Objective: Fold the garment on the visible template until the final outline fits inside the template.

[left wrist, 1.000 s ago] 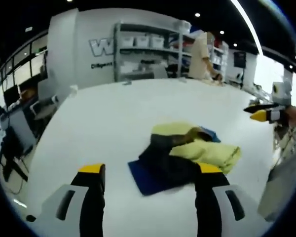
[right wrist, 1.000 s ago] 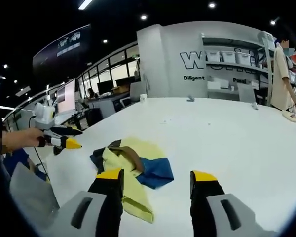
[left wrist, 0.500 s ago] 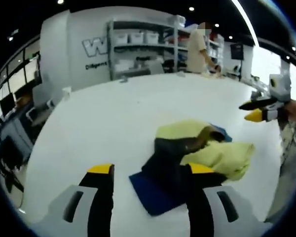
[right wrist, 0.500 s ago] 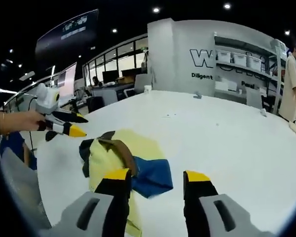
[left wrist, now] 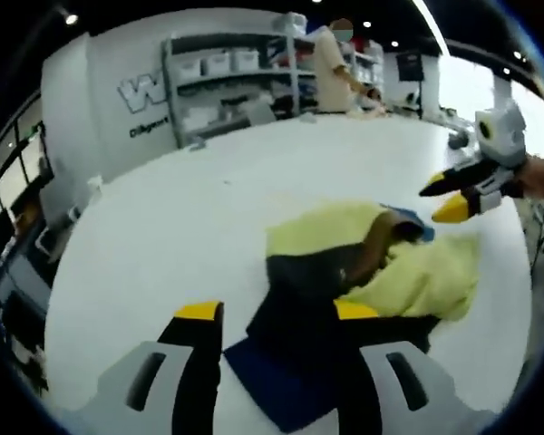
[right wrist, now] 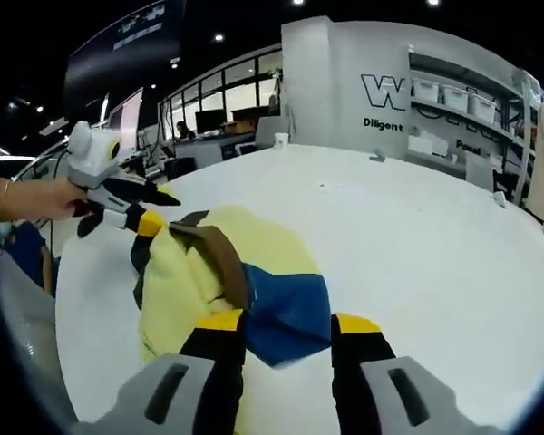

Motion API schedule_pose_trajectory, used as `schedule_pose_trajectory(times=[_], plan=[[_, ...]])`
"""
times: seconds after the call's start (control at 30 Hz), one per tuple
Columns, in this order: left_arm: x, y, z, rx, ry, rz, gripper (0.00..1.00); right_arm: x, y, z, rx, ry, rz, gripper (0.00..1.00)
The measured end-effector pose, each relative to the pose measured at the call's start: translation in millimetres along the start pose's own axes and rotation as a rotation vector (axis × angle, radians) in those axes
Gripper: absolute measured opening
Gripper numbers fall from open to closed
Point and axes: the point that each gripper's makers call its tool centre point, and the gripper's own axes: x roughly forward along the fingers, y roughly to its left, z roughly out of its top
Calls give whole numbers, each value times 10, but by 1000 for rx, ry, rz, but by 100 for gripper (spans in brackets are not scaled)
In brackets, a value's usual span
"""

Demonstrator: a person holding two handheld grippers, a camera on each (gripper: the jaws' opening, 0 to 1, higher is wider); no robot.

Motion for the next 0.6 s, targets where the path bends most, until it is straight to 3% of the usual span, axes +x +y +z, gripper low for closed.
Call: schedule_pose_trajectory(times=[0.1,0.17,0.4,0.43,0.6], plan=[[61,-6,-4,11,1,-20,44,66,-6,-52,-175,36,10,33],[85,-18,-6,26,5,-25,42,123,35,-101,-200,66,32,34],[147,-4,-75,37,19,-22,37,236,35,-101,-202,56,31,28],[226,10,-152,62,46,-26,36,313,26,-172,-155,54,42,28],[299,22,-146,52,36,-36,33,346,-70,-192,-143,52,25,27]])
